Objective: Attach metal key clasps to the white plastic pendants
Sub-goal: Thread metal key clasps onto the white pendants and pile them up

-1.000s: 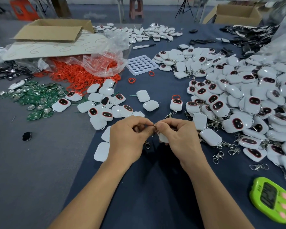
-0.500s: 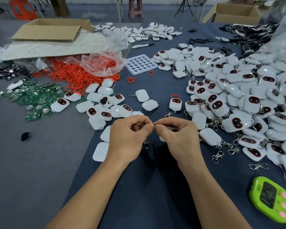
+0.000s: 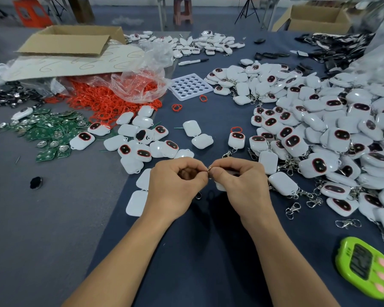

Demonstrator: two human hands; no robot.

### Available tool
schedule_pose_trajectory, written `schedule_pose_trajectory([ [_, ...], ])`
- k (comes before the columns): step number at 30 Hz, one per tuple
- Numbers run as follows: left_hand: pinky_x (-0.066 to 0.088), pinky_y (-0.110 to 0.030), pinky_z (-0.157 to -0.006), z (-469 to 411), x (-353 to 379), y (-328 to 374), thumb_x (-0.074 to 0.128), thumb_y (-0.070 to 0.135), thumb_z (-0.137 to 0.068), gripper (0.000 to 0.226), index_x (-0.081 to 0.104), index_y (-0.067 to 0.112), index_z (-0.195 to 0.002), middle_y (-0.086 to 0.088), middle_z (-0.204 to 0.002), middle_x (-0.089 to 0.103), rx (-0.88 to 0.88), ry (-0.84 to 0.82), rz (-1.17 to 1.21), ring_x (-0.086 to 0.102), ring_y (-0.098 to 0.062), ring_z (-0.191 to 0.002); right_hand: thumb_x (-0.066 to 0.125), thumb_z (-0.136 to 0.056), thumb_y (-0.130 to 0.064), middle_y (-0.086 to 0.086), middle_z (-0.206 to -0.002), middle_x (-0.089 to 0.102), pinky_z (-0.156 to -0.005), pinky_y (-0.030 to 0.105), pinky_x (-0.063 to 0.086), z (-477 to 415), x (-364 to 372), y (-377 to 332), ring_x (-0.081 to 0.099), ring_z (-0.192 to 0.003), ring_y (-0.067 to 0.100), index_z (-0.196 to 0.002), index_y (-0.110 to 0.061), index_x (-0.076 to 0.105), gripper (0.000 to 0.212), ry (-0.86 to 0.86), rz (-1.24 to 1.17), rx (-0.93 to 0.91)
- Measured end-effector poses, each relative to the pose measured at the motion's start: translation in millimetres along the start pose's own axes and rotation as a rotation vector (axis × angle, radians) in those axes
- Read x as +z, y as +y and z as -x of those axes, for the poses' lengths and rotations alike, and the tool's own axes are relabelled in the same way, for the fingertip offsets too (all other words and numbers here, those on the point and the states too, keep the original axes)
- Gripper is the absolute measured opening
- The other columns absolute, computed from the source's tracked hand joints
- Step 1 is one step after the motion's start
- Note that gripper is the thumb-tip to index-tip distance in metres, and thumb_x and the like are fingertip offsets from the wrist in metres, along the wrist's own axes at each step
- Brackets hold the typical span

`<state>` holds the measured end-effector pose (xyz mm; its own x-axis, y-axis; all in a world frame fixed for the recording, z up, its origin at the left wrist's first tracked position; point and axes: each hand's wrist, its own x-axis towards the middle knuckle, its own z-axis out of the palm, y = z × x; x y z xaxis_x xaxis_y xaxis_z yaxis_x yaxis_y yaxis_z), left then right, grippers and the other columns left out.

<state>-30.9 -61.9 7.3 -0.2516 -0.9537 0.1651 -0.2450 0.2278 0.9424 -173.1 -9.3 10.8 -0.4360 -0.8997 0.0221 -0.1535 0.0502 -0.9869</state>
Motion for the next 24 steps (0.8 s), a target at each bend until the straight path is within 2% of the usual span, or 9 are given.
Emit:
schedule_pose_trajectory([
  [3, 0.041, -0.013, -0.046, 0.0, -0.9, 0.1, 0.072, 0.022, -0.069, 0.015, 0.076, 0.036, -0.069, 0.01, -0.054, 0.062, -0.003, -0.042, 0.021, 0.05, -0.002, -0.046, 0.074, -0.083, -0.01, -0.001, -0.076, 0.078, -0.075, 0.035, 0.059, -0.7, -0.7, 1.0, 0.073, -0.079, 0.025, -0.078, -0.027, 0.081, 0.019, -0.053, 0.001, -0.001],
  [6, 0.043, -0.015, -0.048, -0.4, -3.8, 0.1, 0.074, 0.024, -0.069, 0.013, 0.077, 0.036, -0.071, 0.007, -0.057, 0.066, 0.003, -0.082, 0.029, 0.053, -0.004, -0.046, 0.072, -0.079, -0.016, -0.001, -0.076, 0.078, -0.072, 0.028, 0.056, -1.4, -4.1, 0.6, 0.07, -0.072, 0.013, -0.077, -0.026, 0.081, 0.014, -0.112, -0.011, 0.006],
  [11, 0.05, -0.025, -0.053, 3.3, -8.6, 0.3, 0.073, 0.028, -0.069, 0.008, 0.079, 0.032, -0.072, 0.001, -0.062, 0.071, -0.003, -0.177, 0.027, 0.06, -0.011, -0.052, 0.07, -0.08, -0.006, -0.005, -0.065, 0.072, -0.06, 0.015, 0.047, -4.3, -16.2, 0.0, 0.06, -0.061, 0.003, -0.075, -0.02, 0.081, 0.018, -0.288, -0.022, -0.001],
  [15, 0.047, -0.019, -0.054, 4.0, -10.6, 0.6, 0.074, 0.02, -0.07, 0.013, 0.079, 0.032, -0.071, 0.005, -0.061, 0.071, 0.003, -0.22, 0.017, 0.059, -0.006, -0.053, 0.071, -0.081, -0.009, -0.005, -0.062, 0.067, -0.058, 0.019, 0.043, -5.8, -19.5, 2.4, 0.052, -0.059, 0.006, -0.076, -0.02, 0.08, 0.015, -0.336, 0.016, 0.003],
  [19, 0.042, -0.015, -0.05, 5.5, -6.5, 1.2, 0.068, 0.026, -0.064, 0.009, 0.076, 0.03, -0.067, 0.009, -0.055, 0.065, -0.002, -0.19, 0.005, 0.051, -0.002, -0.049, 0.072, -0.081, -0.013, -0.005, -0.066, 0.071, -0.061, 0.017, 0.046, -5.9, -19.2, 1.5, 0.058, -0.062, 0.004, -0.078, -0.023, 0.081, 0.013, -0.342, 0.046, 0.0],
  [21, 0.044, -0.019, -0.05, 5.5, -4.9, 0.9, 0.065, 0.032, -0.061, 0.012, 0.075, 0.029, -0.067, 0.005, -0.056, 0.065, -0.009, -0.152, 0.001, 0.052, -0.006, -0.05, 0.072, -0.082, -0.015, -0.005, -0.071, 0.074, -0.065, 0.017, 0.05, -5.2, -17.6, 1.2, 0.063, -0.066, 0.005, -0.079, -0.025, 0.081, 0.014, -0.314, 0.056, -0.012],
  [24, 0.041, -0.016, -0.049, 3.7, -2.5, 0.0, 0.065, 0.032, -0.061, 0.01, 0.074, 0.029, -0.067, 0.01, -0.053, 0.06, -0.034, -0.025, -0.013, 0.049, -0.004, -0.049, 0.073, -0.085, -0.018, -0.005, -0.077, 0.077, -0.07, 0.028, 0.053, -4.5, -15.5, 1.9, 0.067, -0.071, 0.013, -0.081, -0.025, 0.081, 0.011, -0.247, 0.026, 0.008],
])
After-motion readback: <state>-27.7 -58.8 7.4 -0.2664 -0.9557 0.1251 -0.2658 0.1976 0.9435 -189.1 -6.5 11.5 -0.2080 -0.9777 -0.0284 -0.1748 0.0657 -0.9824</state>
